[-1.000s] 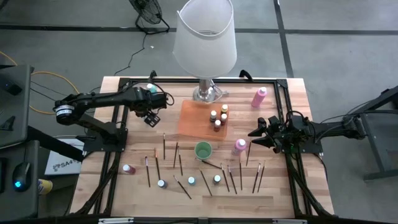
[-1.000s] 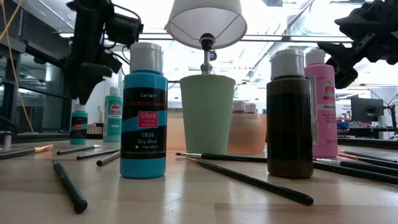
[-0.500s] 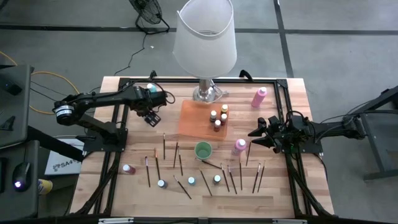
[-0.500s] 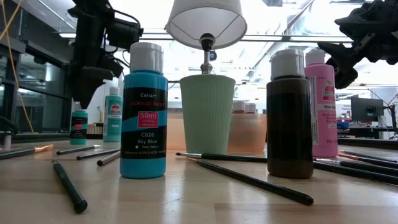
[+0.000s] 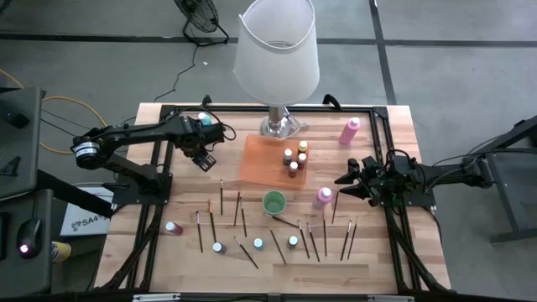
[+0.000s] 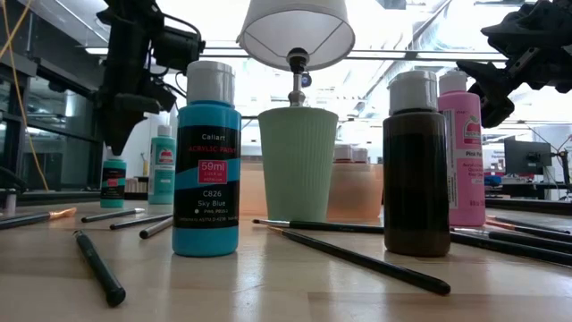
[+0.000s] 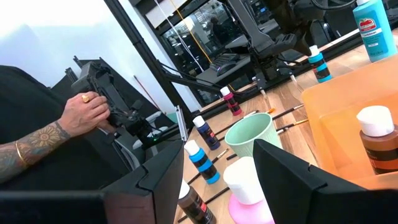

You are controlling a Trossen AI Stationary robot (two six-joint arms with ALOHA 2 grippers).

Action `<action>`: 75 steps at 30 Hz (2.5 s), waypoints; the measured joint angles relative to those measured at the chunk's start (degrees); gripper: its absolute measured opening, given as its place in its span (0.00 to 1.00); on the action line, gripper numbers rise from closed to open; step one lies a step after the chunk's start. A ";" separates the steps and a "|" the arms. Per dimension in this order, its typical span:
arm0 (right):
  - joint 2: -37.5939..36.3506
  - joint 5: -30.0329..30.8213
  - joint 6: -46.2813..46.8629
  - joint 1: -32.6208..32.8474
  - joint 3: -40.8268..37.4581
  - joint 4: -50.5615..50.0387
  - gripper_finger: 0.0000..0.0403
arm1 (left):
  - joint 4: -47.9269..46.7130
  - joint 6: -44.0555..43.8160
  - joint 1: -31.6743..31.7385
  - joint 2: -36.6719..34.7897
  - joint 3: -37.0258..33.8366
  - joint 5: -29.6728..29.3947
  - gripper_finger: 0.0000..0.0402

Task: Pick & Place Paint Supplies
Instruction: Put the top small light blue paint bottle into the orange bin

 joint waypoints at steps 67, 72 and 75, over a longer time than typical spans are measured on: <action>0.00 0.04 0.00 -0.02 0.02 -0.35 0.47 | 13.07 42.43 -19.71 40.40 50.41 2.38 0.28; 0.00 0.02 0.00 -0.02 0.01 -0.36 0.47 | 14.16 44.85 -20.09 41.62 50.41 0.51 0.28; 0.00 0.02 0.00 -0.01 0.02 -0.35 0.47 | 14.34 46.39 -20.35 41.97 50.38 -0.41 0.28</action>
